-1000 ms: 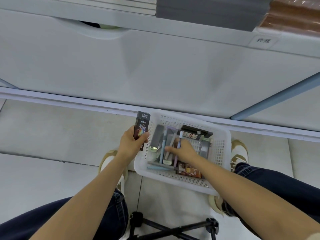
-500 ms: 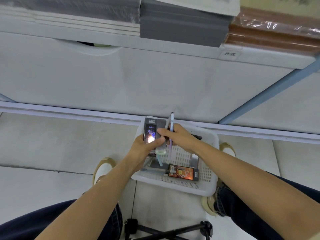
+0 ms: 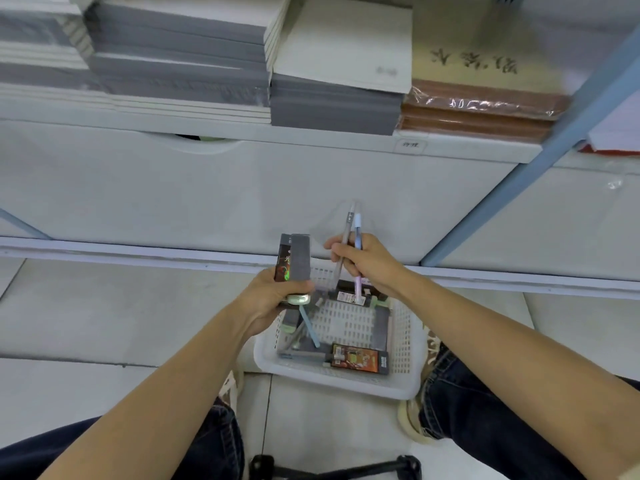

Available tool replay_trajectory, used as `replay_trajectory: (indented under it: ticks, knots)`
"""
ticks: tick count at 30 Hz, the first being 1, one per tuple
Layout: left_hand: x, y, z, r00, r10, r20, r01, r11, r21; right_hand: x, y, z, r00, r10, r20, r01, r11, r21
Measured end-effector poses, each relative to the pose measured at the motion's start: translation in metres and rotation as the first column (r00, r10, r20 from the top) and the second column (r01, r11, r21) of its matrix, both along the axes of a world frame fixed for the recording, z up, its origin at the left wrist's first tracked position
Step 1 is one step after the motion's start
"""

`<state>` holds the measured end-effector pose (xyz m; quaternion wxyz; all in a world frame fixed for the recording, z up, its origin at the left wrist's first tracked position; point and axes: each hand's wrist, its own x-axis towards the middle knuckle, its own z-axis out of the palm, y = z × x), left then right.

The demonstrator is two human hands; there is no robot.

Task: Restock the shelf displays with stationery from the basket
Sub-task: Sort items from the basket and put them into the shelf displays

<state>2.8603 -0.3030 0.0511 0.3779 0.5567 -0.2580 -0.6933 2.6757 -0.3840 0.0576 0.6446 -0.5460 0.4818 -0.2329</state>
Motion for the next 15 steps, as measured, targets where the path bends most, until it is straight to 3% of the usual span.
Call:
replay_trajectory:
  ticks: [4, 8, 15]
  knots:
    - [-0.002, -0.007, 0.035, 0.974, -0.142, 0.175, 0.161, 0.982, -0.101, -0.005, -0.005, 0.03, 0.998, 0.033, 0.045, -0.031, 0.998, -0.055]
    - [-0.01, -0.015, 0.075, 0.953, -0.149, 0.265, 0.208, 0.956, -0.207, -0.005, -0.008, 0.071, 0.996, 0.087, 0.03, -0.081, 0.983, -0.165]
    - [-0.011, -0.023, 0.136, 0.994, 0.068, 0.08, -0.044, 0.961, -0.272, -0.022, -0.008, 0.135, 0.994, -0.004, 0.106, 0.042, 0.929, -0.366]
